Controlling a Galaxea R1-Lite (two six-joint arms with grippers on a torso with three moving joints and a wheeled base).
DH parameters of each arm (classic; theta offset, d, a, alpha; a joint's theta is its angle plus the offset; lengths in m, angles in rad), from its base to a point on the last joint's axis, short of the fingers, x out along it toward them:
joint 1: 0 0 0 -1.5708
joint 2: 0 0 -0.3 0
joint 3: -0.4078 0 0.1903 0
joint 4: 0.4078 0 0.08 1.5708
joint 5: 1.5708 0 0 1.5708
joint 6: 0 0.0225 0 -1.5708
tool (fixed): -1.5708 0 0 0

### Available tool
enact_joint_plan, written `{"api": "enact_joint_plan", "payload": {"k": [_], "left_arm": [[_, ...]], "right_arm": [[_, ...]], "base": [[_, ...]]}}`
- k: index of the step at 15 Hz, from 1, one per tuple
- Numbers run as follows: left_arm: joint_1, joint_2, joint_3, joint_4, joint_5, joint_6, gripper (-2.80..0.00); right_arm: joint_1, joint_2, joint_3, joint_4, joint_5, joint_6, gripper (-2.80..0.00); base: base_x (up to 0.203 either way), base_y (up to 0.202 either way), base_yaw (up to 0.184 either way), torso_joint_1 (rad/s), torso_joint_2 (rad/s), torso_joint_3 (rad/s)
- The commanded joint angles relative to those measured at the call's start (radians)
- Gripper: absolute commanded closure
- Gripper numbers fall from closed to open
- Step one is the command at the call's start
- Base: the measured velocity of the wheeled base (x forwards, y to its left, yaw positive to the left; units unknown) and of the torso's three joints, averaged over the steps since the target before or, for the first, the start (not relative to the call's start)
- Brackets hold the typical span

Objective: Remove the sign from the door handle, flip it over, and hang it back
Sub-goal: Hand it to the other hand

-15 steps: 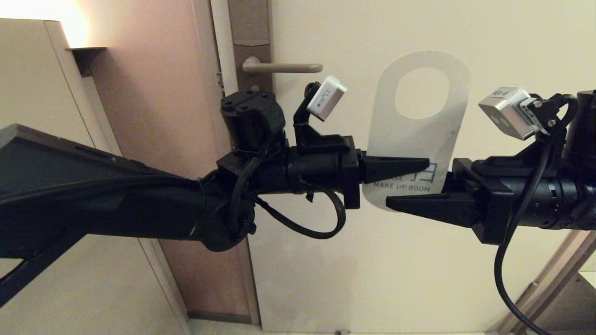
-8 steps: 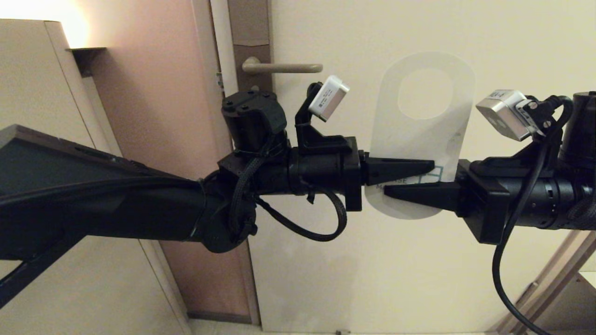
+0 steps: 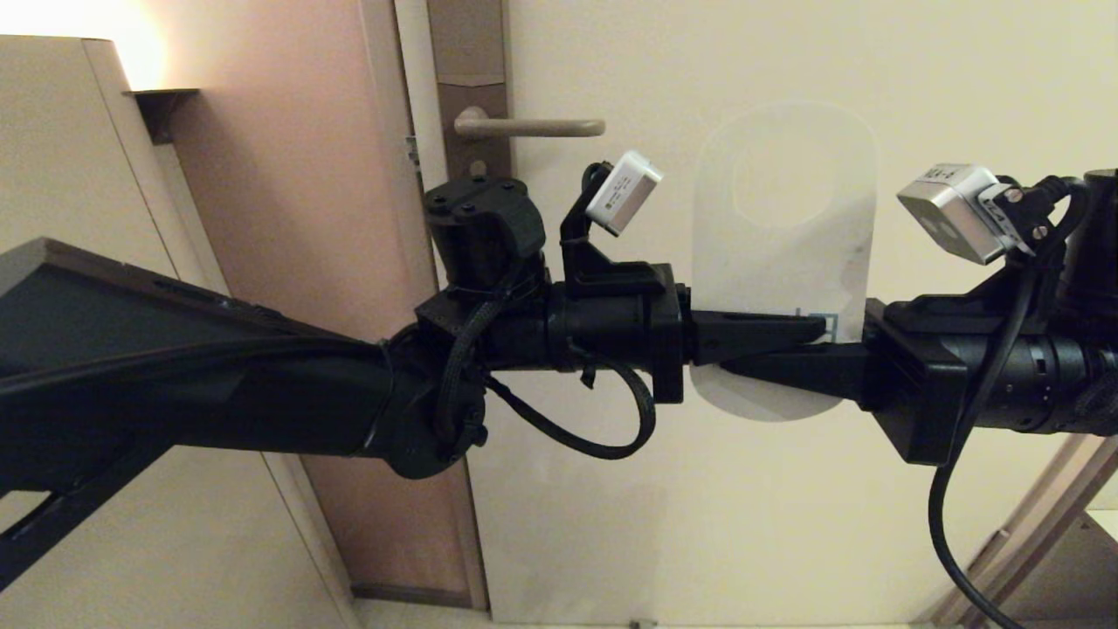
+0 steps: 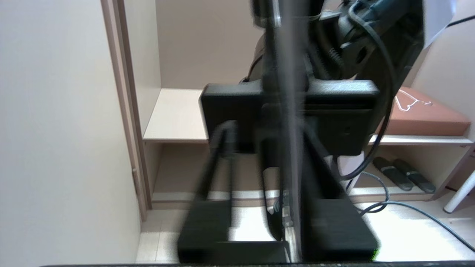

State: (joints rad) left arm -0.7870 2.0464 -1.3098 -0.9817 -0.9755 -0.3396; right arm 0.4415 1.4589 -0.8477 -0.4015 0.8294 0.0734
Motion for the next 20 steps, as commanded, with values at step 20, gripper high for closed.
{"api": "enact_joint_plan", "payload": {"k": [20], "left_arm": [[0.215,-0.212,0.306,-0.009,0.002,0.022,-2.80]], "right_arm": [[-0.006,-0.046,0.063,-0.040,-0.145,0.000,0.00]], "base": [[0.000,0.000,0.000,0.000,0.00,0.000]]}}
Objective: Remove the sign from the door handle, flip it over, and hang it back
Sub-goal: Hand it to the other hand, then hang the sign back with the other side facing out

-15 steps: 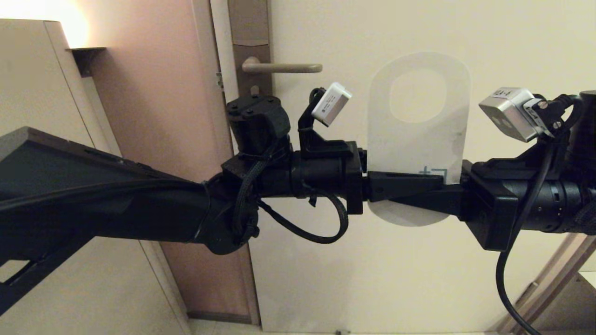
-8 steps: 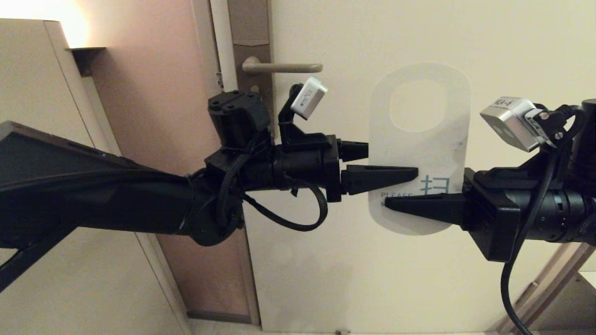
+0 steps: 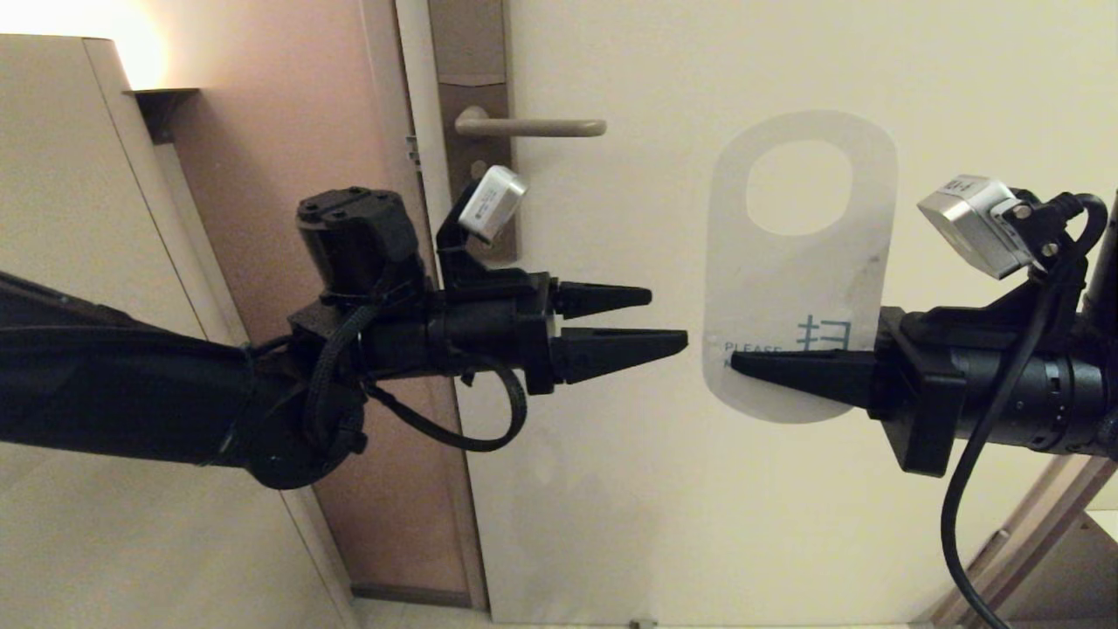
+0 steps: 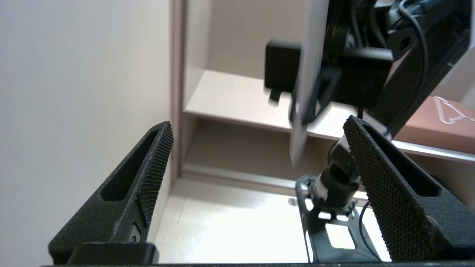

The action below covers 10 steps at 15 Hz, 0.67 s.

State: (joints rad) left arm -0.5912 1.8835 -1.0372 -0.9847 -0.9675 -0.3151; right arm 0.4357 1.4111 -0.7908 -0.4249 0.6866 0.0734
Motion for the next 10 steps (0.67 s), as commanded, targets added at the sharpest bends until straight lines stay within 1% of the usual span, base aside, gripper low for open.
{"api": "enact_joint_plan", "payload": {"k": [1,4,6,7,10], "left_arm": [[0.044,-0.080,0.073,-0.006,-0.005,0.001,-2.80],[0.097,-0.176,0.194,-0.006,-0.005,0.012,-2.80],[0.122,-0.232,0.271,-0.006,-0.002,0.042,-2.80],[0.133,-0.264,0.309,-0.005,0.010,0.059,0.00],[0.172,-0.367,0.398,-0.002,0.062,0.071,0.00]], "right_arm": [[0.000,0.006,0.022,-0.051,-0.024,0.001,0.00],[0.000,0.004,0.064,-0.094,-0.103,0.002,0.00],[0.000,-0.001,0.074,-0.106,-0.149,0.002,0.00],[0.000,-0.003,0.081,-0.109,-0.165,0.002,0.00],[0.000,-0.018,0.085,-0.109,-0.171,0.000,0.00]], "base": [[0.000,0.000,0.000,0.000,0.00,0.000],[0.000,0.000,0.000,0.000,0.00,0.000],[0.000,0.000,0.000,0.000,0.00,0.000],[0.000,0.000,0.000,0.000,0.00,0.000],[0.000,0.000,0.000,0.000,0.00,0.000]]}}
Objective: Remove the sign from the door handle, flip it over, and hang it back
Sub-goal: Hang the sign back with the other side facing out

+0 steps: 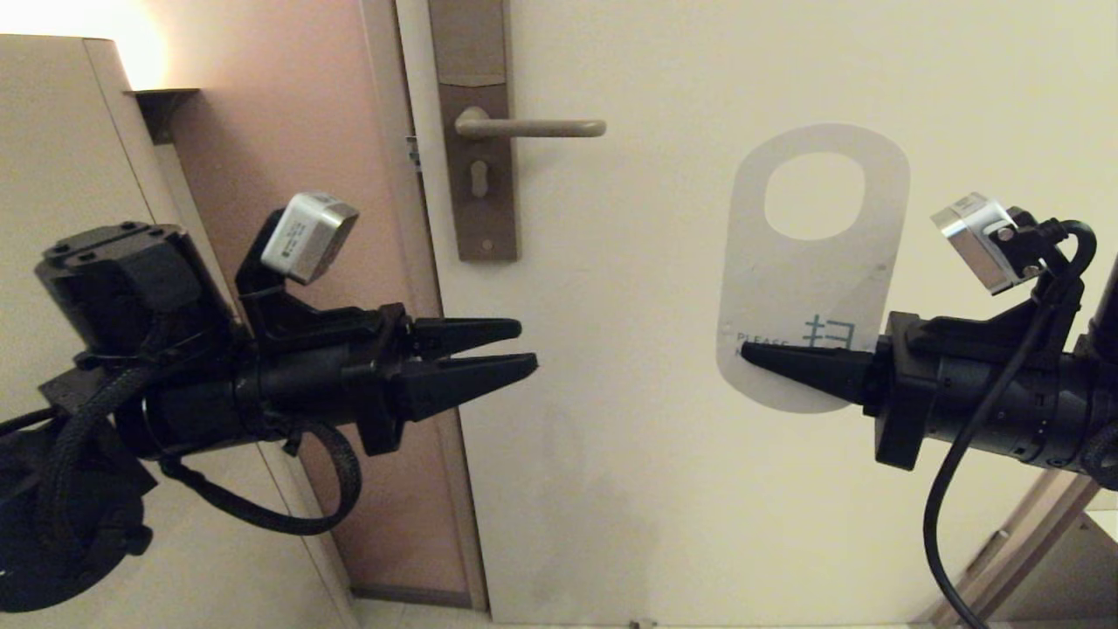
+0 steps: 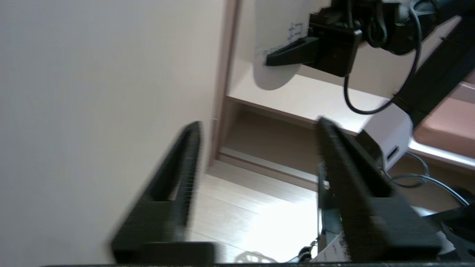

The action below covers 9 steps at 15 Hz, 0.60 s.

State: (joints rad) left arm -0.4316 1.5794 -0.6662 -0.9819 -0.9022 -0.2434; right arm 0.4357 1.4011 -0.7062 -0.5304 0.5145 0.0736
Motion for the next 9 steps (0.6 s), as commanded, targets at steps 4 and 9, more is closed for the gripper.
{"api": "enact_joint_plan", "payload": {"k": [4,9], "left_arm": [[0.062,-0.231,0.176,-0.004,0.099,0.028,0.00],[0.182,-0.397,0.374,0.001,0.523,0.226,0.00]], "right_arm": [[0.000,-0.029,0.007,-0.005,-0.089,0.000,0.00],[0.000,-0.079,0.035,-0.004,-0.180,-0.009,0.00]], "base": [[0.000,0.000,0.000,0.000,0.00,0.000],[0.000,0.000,0.000,0.000,0.00,0.000]]}}
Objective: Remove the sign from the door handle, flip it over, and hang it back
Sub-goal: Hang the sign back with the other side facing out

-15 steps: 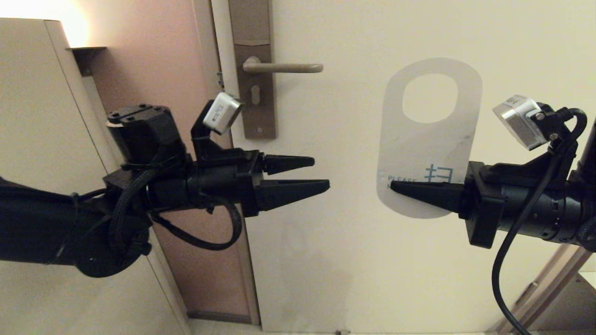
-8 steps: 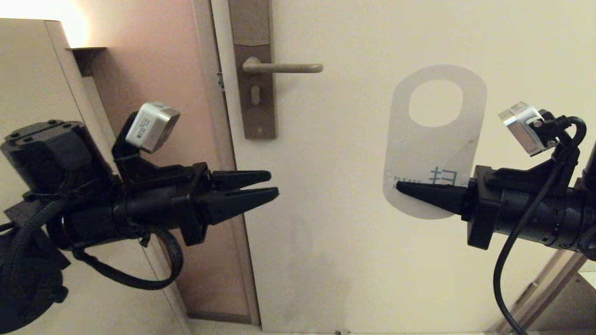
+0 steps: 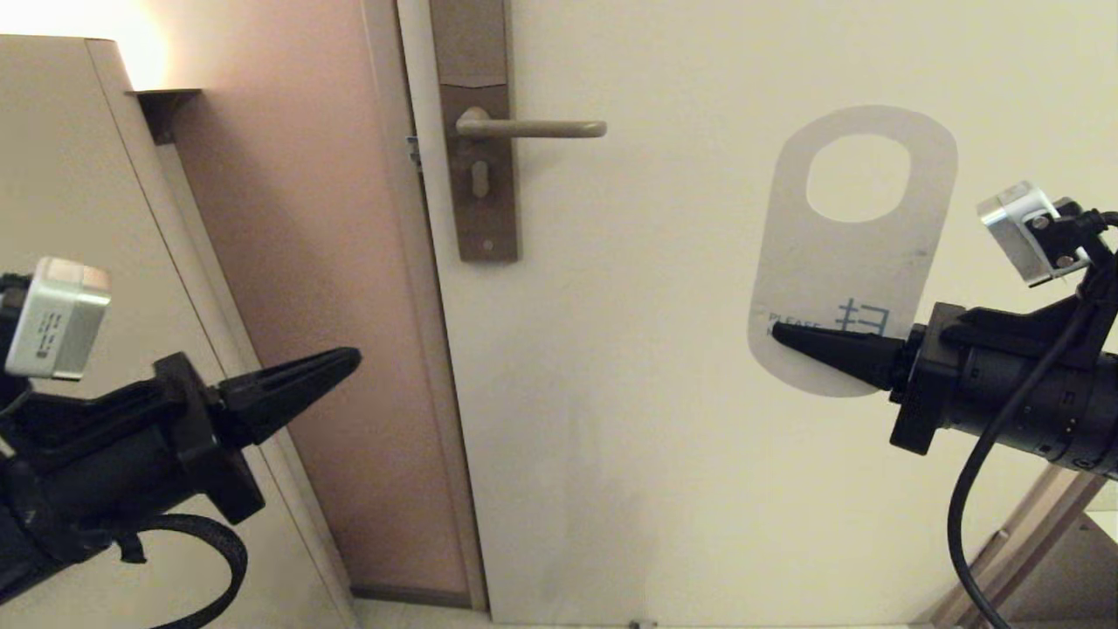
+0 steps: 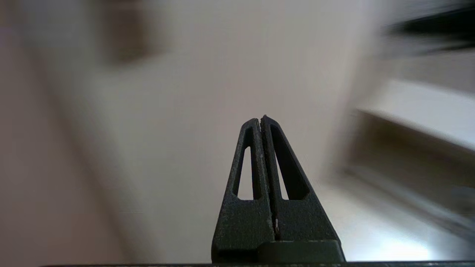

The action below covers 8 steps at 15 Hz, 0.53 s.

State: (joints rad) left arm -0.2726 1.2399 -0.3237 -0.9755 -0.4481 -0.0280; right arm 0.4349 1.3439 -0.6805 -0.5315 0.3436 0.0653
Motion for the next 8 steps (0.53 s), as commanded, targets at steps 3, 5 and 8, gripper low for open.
{"api": "enact_joint_plan", "payload": {"k": [3,5,8], "left_arm": [[0.088,-0.146,0.155,-0.005,0.339,0.064,0.00],[0.122,-0.206,0.232,-0.005,0.480,0.078,0.00],[0.207,-0.292,0.308,0.002,0.590,0.082,0.00]], "right_arm": [[0.001,-0.061,0.057,-0.003,-0.051,-0.035,0.00],[0.001,-0.088,0.089,-0.003,-0.067,-0.035,0.00],[0.001,-0.112,0.125,-0.002,-0.081,-0.036,0.00]], "base": [[0.000,0.000,0.000,0.000,0.00,0.000],[0.000,0.000,0.000,0.000,0.00,0.000],[0.000,0.000,0.000,0.000,0.00,0.000]]}}
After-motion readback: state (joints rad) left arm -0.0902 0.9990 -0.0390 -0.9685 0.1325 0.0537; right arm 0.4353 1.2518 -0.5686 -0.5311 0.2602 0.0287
